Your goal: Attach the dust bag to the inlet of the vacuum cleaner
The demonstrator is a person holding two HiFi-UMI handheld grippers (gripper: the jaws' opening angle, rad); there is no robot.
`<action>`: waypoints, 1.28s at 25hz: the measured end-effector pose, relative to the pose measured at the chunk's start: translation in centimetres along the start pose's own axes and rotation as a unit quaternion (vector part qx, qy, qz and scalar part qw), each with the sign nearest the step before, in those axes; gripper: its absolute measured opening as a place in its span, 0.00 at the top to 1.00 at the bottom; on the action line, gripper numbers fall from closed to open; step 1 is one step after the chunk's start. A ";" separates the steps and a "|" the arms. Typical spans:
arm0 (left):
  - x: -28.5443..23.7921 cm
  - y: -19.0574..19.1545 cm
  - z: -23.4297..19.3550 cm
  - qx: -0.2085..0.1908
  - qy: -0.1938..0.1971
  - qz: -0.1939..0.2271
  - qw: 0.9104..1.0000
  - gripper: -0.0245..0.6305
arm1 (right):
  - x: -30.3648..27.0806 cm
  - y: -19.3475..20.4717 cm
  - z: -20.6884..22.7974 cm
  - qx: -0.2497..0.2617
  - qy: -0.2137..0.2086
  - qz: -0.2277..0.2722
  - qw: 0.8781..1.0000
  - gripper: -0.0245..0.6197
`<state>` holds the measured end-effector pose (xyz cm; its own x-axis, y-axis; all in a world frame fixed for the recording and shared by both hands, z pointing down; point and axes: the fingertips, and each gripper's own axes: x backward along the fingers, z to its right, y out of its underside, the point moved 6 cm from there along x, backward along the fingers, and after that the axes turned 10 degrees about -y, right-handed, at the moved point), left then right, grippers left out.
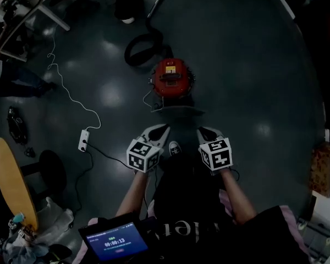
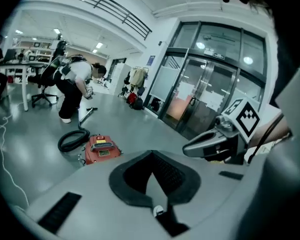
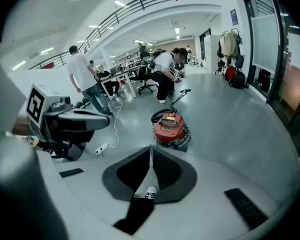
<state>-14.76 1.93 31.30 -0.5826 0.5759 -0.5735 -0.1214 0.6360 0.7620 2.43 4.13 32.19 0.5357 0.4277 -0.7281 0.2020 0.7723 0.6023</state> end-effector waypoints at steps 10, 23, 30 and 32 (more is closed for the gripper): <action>6.5 2.5 10.8 0.053 -0.035 0.029 0.998 0.96 | 9.6 4.7 -2.1 -0.026 -0.061 0.034 0.997 0.90; 13.5 9.3 29.8 0.109 -0.091 0.114 0.983 0.96 | 23.4 15.6 -3.4 0.025 -0.101 0.094 0.990 0.90; 17.7 13.2 33.4 0.090 -0.108 0.109 0.984 0.96 | 25.5 19.2 -5.6 0.000 -0.130 0.111 0.985 0.90; 18.5 14.0 33.7 0.089 -0.111 0.111 0.984 0.96 | 25.8 20.0 -6.3 -0.002 -0.139 0.120 0.983 0.90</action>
<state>-0.15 38.78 21.25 -0.3872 0.7963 -0.4648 0.1428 0.5498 0.8230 15.11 33.57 23.42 0.7710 0.4538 -0.4468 0.0388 0.6669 0.7442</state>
